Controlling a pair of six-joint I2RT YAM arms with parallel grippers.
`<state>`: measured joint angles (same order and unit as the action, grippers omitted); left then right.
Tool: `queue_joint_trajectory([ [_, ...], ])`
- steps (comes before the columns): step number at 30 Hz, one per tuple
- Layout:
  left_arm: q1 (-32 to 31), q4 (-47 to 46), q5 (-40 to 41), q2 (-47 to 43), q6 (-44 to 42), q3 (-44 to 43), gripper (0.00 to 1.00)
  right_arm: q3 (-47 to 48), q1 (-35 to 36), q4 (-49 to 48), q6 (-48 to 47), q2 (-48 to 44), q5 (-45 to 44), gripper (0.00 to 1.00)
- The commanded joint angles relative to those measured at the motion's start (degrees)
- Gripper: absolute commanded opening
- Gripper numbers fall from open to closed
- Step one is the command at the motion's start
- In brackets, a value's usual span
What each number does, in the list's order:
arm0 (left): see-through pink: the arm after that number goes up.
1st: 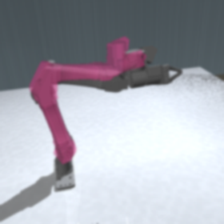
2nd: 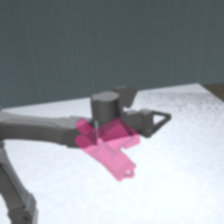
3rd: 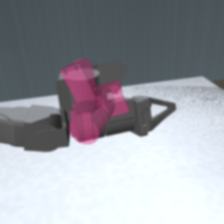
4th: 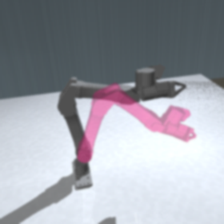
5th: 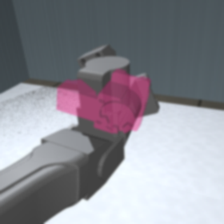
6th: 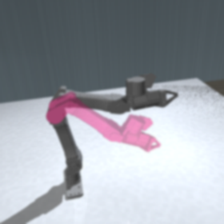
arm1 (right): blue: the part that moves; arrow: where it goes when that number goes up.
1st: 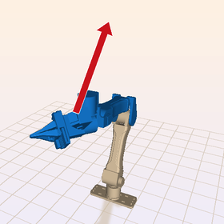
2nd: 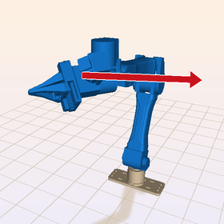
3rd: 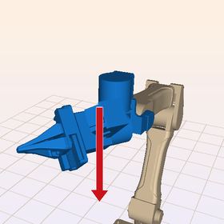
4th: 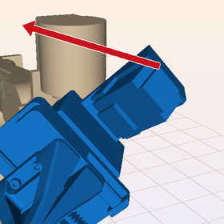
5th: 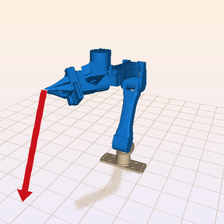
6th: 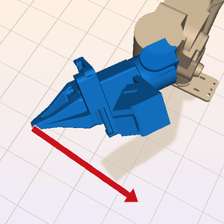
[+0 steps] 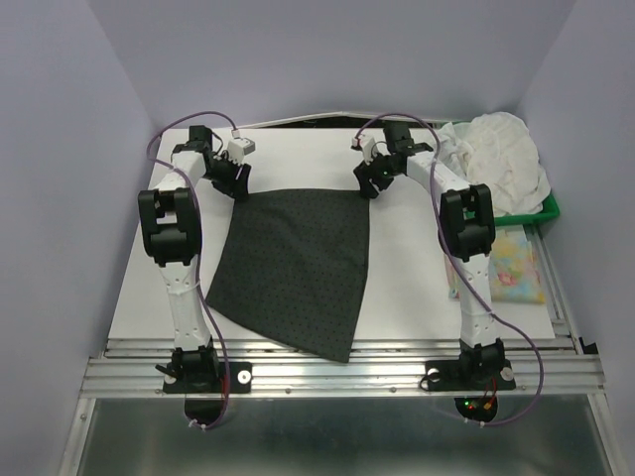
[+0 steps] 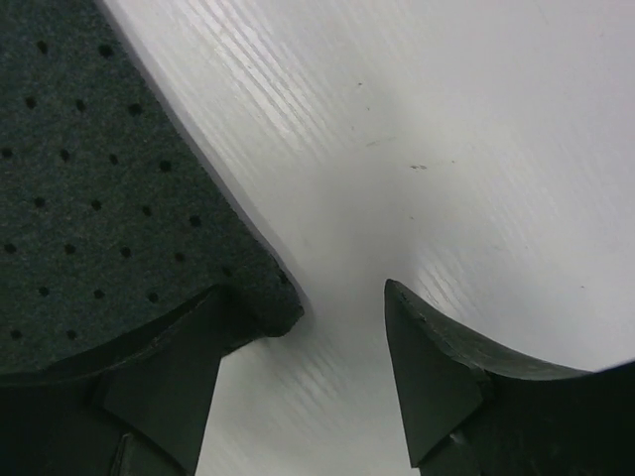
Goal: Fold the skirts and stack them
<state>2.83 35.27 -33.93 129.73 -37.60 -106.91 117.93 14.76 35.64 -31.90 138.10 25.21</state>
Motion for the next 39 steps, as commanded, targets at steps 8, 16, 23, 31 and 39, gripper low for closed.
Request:
queue_joint_trajectory([
  [8,0.9,2.4,2.6,-1.9,-2.7,-0.4,0.55,0.6,0.6,-1.4,-2.4,1.1,4.2,0.48],
  [16,1.3,3.6,0.8,1.2,-2.9,-2.2,0.39,3.0,0.6,-2.9,-1.1,2.3,1.4,0.06],
  [23,1.3,1.7,-1.4,-0.4,-3.7,-1.9,0.51,8.5,0.6,-5.4,-0.2,4.8,-2.5,0.01],
  [31,0.8,1.9,0.4,0.4,-6.6,-5.1,0.54,10.6,0.6,-6.8,0.1,5.9,-2.0,0.01],
  [39,-0.5,1.0,-0.2,1.1,-8.0,-5.4,0.53,10.3,0.6,-9.8,1.8,6.0,-4.0,0.01],
])
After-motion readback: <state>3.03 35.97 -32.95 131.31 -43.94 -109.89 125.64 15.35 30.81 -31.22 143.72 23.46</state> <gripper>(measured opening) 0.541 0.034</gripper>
